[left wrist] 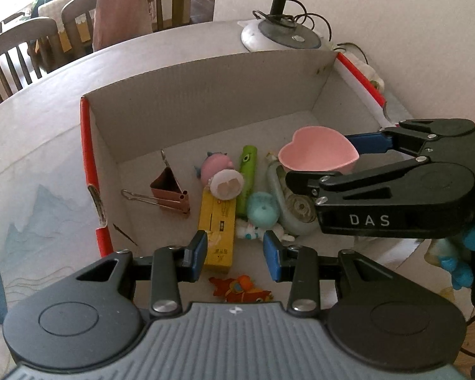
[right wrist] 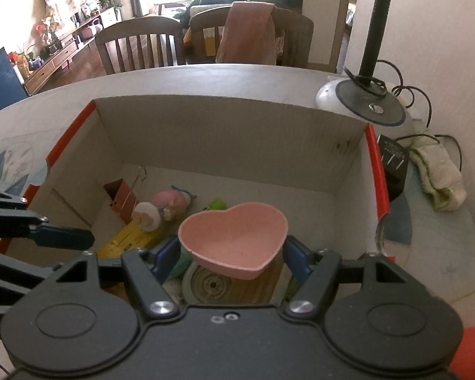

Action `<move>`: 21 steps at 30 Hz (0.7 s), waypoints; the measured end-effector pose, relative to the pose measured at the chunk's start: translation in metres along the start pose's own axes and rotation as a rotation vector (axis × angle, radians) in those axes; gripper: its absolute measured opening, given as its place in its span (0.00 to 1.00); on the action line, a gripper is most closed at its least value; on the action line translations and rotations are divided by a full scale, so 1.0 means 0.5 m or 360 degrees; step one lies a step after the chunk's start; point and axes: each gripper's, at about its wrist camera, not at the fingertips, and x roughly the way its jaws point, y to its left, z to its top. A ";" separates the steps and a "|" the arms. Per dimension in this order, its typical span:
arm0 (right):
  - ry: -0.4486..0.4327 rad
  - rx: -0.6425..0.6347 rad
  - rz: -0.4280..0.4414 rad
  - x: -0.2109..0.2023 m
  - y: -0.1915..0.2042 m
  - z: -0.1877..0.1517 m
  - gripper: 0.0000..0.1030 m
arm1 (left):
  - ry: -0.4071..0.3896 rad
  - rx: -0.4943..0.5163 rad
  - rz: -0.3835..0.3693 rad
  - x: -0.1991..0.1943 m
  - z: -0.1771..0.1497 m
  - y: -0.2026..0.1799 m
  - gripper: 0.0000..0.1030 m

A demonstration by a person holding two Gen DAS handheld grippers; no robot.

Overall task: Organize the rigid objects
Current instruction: 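Carry the orange figure and heart bowl into the red box and open both grippers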

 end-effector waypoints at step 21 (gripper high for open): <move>-0.0197 0.0187 0.0071 -0.129 0.005 -0.021 0.80 | -0.0146 0.0026 -0.0025 -0.056 -0.030 -0.007 0.51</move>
